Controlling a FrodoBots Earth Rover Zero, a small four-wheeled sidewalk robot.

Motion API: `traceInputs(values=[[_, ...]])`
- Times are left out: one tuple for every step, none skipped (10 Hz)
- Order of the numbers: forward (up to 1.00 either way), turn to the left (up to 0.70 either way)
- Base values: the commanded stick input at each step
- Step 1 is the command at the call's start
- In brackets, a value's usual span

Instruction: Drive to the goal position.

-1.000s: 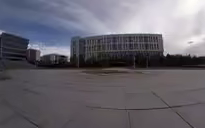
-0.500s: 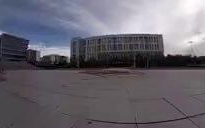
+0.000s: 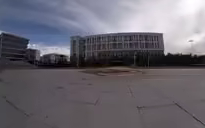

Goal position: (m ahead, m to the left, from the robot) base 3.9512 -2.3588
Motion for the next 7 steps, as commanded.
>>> traceInputs(values=[[0.70,0.02],[0.70,0.00],[0.70,0.00],[0.70,0.01],[0.70,0.02],[0.70,0.02],[0.70,0.00]])
